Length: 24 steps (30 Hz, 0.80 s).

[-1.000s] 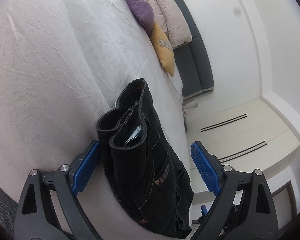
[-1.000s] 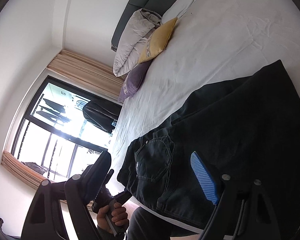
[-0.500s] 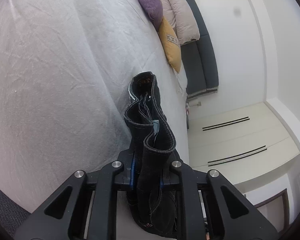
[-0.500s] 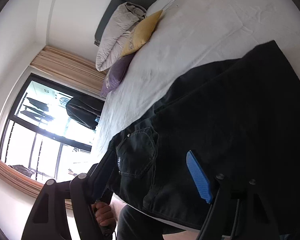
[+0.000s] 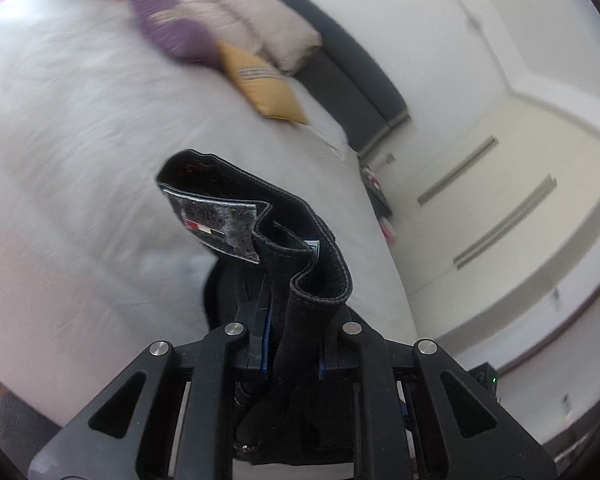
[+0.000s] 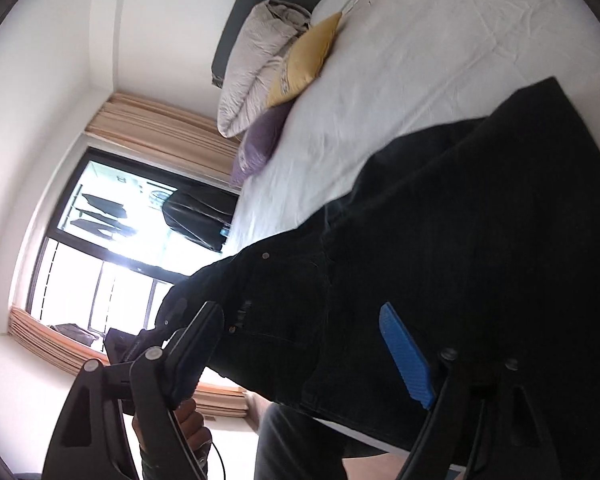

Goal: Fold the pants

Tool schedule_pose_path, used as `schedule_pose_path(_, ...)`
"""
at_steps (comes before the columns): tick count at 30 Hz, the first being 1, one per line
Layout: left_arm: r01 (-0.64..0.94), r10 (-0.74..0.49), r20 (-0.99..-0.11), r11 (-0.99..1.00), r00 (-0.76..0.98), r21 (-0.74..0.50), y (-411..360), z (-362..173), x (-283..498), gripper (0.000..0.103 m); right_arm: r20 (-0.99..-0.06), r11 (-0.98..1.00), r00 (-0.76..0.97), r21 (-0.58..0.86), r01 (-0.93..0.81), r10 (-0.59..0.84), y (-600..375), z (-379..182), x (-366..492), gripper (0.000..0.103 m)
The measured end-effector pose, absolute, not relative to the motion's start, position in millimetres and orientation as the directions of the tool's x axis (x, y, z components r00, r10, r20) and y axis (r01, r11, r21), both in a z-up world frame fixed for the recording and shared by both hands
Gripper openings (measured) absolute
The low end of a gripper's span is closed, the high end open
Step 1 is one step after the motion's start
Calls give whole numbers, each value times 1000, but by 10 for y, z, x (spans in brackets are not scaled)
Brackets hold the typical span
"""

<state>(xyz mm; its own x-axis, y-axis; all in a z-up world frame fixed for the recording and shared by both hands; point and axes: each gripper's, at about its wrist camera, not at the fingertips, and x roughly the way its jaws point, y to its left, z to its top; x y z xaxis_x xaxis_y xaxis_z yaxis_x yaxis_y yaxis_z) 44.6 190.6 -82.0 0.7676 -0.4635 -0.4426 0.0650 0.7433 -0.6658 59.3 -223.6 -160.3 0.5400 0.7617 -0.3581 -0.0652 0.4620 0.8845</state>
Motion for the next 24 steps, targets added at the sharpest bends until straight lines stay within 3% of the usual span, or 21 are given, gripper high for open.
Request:
schedule_pose_path(6,322,-528,-500,837,686,-442,601,-475,531,13,-238,355,608,932,-78,758,-2796,-1437,520,92)
schedule_pose_path(13,473,-510,-747,830,428,-295,-896,-1576,502,14,-268,328,612,944,14,744,-3379,-1650,536,94)
schedule_pose_path(16,529,-437,-758,836,484,-144,-1086,-1598,400,14,-333,358,546,931,64,768,-3355,-1819,567,95)
schedule_pose_path(24,552,-403,-746,832,530,-57,-1172,-1562,258,14,-368,380,439,923,63,820,-3176,-1995,926,95)
